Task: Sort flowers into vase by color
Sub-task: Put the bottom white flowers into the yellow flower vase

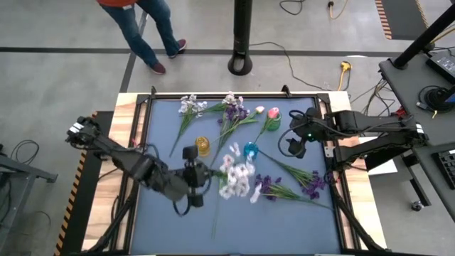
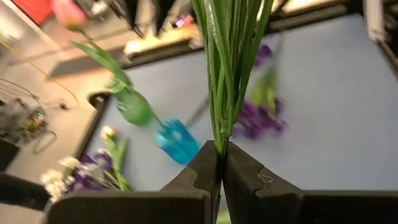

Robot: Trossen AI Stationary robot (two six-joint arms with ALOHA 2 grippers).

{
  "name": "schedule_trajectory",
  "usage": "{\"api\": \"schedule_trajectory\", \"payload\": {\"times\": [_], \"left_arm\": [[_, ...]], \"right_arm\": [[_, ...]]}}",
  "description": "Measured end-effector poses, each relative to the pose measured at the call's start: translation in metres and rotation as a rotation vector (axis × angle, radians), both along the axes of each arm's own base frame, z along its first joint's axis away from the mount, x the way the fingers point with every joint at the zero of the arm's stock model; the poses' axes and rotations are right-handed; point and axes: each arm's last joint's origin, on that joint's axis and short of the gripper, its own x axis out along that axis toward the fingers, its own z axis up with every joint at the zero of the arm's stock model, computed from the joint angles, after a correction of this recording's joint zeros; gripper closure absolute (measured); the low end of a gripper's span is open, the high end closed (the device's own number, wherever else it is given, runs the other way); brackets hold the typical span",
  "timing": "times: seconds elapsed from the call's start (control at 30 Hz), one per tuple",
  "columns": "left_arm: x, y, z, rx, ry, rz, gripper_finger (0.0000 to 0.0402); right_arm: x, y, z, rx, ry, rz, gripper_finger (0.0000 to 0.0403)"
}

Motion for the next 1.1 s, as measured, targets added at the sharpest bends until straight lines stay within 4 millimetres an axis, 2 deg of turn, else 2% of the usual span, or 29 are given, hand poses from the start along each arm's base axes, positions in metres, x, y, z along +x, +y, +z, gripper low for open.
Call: {"api": "schedule_trajectory", "payload": {"times": [0.27,0.43,0.53,0.63,1.1], "left_arm": [[-0.017,0.057,-0.02,0.029,-0.245,0.058,0.0401],[-0.03,0.102,-0.05,0.045,-0.33,0.22,0.0402],[-0.038,0.121,-0.064,0.025,-0.369,0.271,0.0402],[-0.044,0.128,-0.074,0.004,-0.421,0.276,0.0402],[-0.062,0.127,-0.071,-0.12,-0.475,0.291,0.0401]], "right_arm": [[0.004,0.0,0.001,-0.008,-0.04,0.013,0.0077],[0.005,0.0,0.001,-0.013,-0.047,0.021,0.0077],[0.006,0.0,0.001,-0.014,-0.05,0.023,0.0077],[0.005,0.0,0.001,-0.014,-0.049,0.023,0.0077],[0.006,0.0,0.001,-0.017,-0.047,0.028,0.0077]]}}
